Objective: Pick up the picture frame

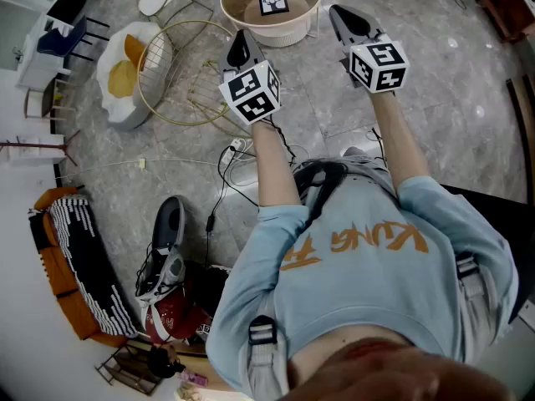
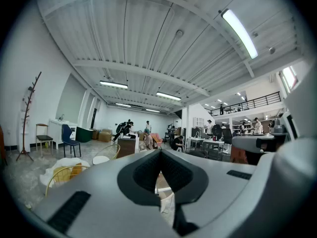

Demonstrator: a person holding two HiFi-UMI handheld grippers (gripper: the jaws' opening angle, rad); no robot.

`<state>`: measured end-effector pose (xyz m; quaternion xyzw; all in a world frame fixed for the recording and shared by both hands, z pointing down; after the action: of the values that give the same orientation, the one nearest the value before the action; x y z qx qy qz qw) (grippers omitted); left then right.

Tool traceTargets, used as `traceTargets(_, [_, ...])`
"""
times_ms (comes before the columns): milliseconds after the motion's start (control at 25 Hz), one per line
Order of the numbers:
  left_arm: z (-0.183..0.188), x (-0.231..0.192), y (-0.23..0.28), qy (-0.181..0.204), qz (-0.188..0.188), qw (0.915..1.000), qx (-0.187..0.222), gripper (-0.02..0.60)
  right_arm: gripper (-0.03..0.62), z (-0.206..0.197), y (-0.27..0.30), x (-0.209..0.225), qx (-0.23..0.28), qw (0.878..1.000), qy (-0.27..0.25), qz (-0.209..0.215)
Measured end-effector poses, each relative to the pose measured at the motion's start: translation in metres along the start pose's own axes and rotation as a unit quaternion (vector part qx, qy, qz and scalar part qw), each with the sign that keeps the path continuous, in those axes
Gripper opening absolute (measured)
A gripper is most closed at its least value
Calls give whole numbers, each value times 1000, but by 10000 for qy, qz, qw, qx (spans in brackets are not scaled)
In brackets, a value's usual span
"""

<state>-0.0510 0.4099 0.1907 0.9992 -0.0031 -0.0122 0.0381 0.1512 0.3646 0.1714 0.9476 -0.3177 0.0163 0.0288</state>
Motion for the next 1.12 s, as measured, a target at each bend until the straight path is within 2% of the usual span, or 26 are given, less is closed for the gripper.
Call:
traceTargets(240, [-1,4,10,-86,-32,10000,-36,10,-2,2,2,11,49,9999,147,13])
traceTargets(400, [-2,3,10,-187,-24,9998,-48,10,-2,3,-3,22,56,9995,261,-168])
traceTargets(680, [-5,20,23,-265,-147,9995,-129,10,-2,-2,-8,51,36,9964,812,-229])
traceTargets(840, [-11,28,35,-281,-174,9993,-196,10,-2,-8,-6,66,30,9945,1041,-120])
traceTargets(1120, [-20,16,98,-254,8,9994,-222,11,-2,-22,56,102,151,9889,1470,144])
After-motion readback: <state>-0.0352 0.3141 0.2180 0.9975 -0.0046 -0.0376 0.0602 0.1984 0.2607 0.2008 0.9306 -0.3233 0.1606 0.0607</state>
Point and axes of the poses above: the fingertips, and each gripper's own axes: y forward along the fingers, x to its right, z out of its top, the point moved 2 cm from there along -y, backward along the fingers, and after that the axes turned 4 degrees about y, right-handed, at the moved point
